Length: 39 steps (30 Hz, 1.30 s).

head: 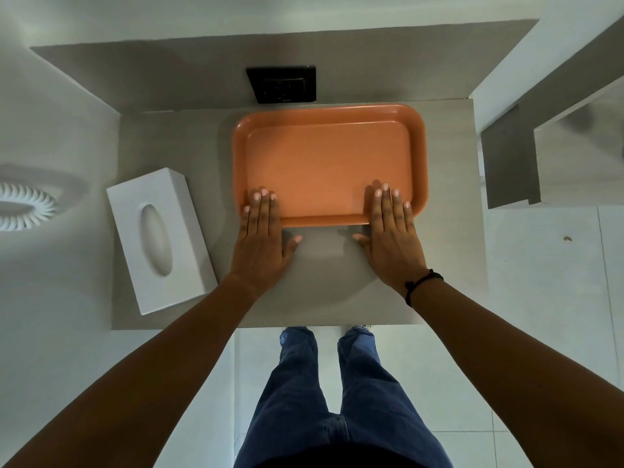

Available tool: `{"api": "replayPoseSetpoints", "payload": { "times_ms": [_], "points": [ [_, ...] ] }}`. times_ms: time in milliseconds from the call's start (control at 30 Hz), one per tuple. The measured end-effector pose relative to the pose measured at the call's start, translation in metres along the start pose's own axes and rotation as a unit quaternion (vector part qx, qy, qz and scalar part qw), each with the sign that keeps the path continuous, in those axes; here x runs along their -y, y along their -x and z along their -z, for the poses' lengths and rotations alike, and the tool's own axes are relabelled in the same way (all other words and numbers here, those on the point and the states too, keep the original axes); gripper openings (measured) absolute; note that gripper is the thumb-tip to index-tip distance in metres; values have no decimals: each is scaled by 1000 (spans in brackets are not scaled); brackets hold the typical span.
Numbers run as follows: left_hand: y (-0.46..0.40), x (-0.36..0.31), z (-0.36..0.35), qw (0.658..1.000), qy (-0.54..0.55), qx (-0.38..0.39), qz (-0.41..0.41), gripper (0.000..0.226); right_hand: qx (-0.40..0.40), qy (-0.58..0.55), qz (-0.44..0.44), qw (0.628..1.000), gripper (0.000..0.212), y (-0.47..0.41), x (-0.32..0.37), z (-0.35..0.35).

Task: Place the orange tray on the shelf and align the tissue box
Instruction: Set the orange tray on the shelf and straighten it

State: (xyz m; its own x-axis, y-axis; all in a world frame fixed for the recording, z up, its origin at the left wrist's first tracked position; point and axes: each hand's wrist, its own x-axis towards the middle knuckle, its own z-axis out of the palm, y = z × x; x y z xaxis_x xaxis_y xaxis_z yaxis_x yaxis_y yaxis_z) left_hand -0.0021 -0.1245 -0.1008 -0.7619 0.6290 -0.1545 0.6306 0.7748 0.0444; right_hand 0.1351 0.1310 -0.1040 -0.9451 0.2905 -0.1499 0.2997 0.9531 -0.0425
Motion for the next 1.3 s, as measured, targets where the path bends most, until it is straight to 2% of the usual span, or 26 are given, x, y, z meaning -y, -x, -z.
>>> {"api": "replayPoseSetpoints", "payload": {
  "times_ms": [500, 800, 1033, 1100, 1200, 1233, 1300],
  "points": [
    [-21, 7, 0, 1000, 12, -14, 1, 97, -10, -21, -8, 1000, 90, -25, -1, 6],
    [-19, 5, 0, 1000, 6, -21, 6, 96, -12, 3, -16, 1000, 90, -24, -1, 6],
    [-15, 13, 6, 998, 45, -29, 13, 97, -18, -50, -23, 998, 95, -25, -3, 17],
    [-16, 18, 10, 992, 106, -35, 54, 99, -61, -156, -113, 979, 93, -29, -12, 26],
    [-19, 23, 17, 944, 281, -24, 173, 93, -114, -325, -300, 890, 63, -40, -37, 38],
    [-21, 23, 19, 928, 314, -18, 200, 87, -116, -349, -337, 867, 52, -43, -44, 42],
    [-26, 23, 23, 915, 334, -6, 225, 75, -107, -389, -359, 841, 36, -50, -49, 48]
  ]
}}
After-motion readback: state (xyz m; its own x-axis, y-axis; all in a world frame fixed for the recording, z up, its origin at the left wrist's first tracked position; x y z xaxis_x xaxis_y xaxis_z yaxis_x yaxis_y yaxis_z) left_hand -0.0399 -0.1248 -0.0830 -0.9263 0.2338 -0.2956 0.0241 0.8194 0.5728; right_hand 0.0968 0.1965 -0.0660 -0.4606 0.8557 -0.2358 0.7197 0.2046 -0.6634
